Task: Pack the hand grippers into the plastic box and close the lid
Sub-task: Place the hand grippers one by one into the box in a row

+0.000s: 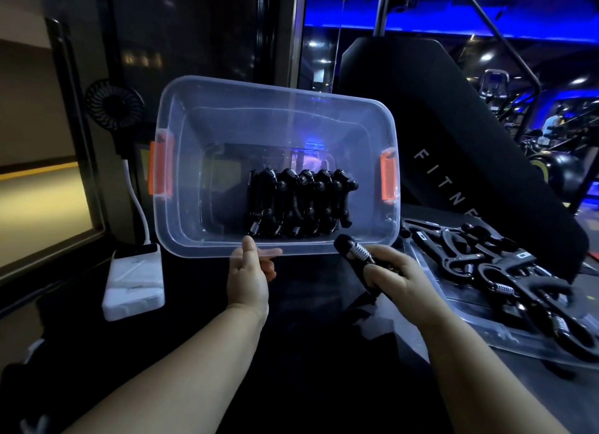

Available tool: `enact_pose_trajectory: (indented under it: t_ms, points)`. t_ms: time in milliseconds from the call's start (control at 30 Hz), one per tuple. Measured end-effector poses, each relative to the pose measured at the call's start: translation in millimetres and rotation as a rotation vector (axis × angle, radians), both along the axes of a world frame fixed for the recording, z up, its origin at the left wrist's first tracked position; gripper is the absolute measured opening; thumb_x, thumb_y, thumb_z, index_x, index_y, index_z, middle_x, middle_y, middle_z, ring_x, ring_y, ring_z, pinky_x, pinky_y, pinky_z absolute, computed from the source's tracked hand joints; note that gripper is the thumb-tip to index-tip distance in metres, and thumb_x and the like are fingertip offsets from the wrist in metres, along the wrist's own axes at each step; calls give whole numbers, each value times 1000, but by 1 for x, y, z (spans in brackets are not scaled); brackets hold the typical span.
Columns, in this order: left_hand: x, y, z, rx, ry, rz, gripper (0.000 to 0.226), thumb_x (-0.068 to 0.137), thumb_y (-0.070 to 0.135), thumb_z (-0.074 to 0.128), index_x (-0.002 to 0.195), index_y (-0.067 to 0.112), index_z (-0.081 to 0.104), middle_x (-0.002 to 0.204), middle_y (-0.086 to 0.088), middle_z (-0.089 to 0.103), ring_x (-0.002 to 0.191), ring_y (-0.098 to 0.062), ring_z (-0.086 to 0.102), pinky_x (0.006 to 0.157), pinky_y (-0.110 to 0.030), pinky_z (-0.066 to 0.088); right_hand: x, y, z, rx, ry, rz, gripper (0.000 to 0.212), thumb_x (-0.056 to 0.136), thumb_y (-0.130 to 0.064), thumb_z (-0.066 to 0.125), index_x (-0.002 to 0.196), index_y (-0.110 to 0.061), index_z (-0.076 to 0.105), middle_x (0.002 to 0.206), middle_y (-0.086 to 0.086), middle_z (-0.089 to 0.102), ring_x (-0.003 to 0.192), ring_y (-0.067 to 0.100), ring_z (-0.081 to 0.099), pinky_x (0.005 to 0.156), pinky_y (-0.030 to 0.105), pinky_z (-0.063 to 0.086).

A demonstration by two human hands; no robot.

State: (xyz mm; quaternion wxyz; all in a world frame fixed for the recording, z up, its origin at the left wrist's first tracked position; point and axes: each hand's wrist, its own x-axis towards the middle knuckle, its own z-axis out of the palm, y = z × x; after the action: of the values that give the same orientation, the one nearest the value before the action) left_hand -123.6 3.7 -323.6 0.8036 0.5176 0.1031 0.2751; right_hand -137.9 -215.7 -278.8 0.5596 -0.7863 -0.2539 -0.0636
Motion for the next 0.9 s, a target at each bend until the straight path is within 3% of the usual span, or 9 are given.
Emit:
enact_pose_trajectory:
  t_ms: [133,233,433,567,700,800,900]
  points:
    - [-1,-1,0,-19,-16,0,35,98,44,35,81,21,54,71,2,72,62,-9,49,64,-24,42,-1,-2,4,167,91,50,25,70,-14,60,92,-23,69,67,7,52,62,17,48,56,22,42]
    - [-1,0,0,-42,-14,-2,34,98,43,37,80,20,54,68,3,72,64,-10,53,65,-25,43,0,-4,5,288,142,43,33,65,-9,59,98,-8,62,71,15,51,67,26,49,60,31,42]
    - [-2,2,1,-86,-16,-21,32,98,42,39,81,19,52,68,-2,73,62,-11,63,65,-25,47,0,-7,6,332,140,28,37,79,22,44,100,-5,59,75,8,61,75,23,58,79,35,47]
    - [-2,1,1,-78,-10,-25,31,98,42,38,81,19,51,68,-1,73,58,-8,62,63,-25,46,0,-6,6,291,105,-45,34,82,20,43,102,-3,60,80,3,65,80,14,62,82,27,47]
    - [-2,1,0,-58,10,-23,31,98,43,37,85,19,52,69,2,73,62,-9,61,63,-24,45,-3,2,7,383,143,-57,30,87,16,42,104,-2,59,86,11,64,81,21,64,81,30,51]
    - [-2,1,0,-49,14,-33,33,98,44,36,89,17,53,69,3,73,61,-7,60,63,-23,45,-8,7,7,272,122,-133,26,88,9,51,100,-11,62,94,9,58,89,25,57,89,43,47]
    - [-3,1,1,-49,16,-38,33,98,43,36,91,16,53,69,4,73,64,-8,60,64,-23,45,-13,8,9,41,-68,-311,29,81,2,65,97,-23,63,107,2,55,102,25,57,95,48,47]
